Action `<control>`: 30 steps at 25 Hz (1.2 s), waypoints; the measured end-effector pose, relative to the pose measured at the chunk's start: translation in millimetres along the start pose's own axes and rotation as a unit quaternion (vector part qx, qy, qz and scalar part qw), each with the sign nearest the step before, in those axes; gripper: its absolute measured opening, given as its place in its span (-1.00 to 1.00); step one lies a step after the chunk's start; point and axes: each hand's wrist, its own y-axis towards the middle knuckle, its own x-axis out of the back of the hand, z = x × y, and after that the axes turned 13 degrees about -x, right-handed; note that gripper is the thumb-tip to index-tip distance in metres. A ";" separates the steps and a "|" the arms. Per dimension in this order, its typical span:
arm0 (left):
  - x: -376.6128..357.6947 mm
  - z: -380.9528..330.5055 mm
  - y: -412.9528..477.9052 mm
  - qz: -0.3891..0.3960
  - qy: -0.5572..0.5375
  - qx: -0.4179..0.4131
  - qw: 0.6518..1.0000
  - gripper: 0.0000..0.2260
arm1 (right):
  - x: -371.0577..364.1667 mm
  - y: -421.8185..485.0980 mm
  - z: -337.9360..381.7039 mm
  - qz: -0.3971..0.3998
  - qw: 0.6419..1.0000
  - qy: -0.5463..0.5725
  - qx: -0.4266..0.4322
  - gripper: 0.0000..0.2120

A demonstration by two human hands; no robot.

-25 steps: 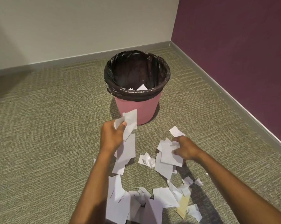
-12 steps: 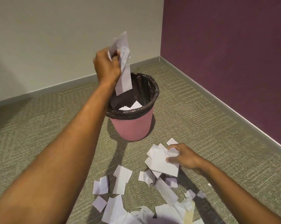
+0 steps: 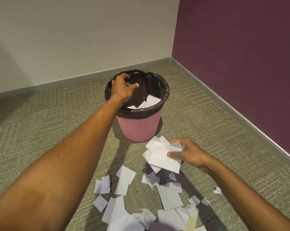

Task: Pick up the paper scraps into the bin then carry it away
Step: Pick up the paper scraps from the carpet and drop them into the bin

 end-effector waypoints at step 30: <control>-69.0 163.9 -278.4 0.299 0.349 0.168 0.872 -0.44 | 4.7 61.0 170.7 -0.219 0.962 0.051 0.155 -0.91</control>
